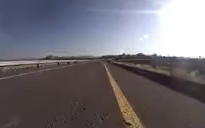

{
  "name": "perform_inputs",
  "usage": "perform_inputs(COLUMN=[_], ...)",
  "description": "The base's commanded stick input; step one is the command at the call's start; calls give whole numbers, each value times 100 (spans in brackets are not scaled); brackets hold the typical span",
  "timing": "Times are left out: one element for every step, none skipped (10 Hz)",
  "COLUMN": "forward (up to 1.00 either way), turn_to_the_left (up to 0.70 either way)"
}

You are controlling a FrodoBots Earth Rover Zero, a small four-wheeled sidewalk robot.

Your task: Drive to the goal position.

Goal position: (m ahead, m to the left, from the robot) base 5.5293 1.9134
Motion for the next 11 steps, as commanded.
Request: perform_inputs(forward=[70,70,70,70,70,70,70,70,70,70,70], turn_to_the_left=[0,0,0,0,0,0,0,0,0,0,0])
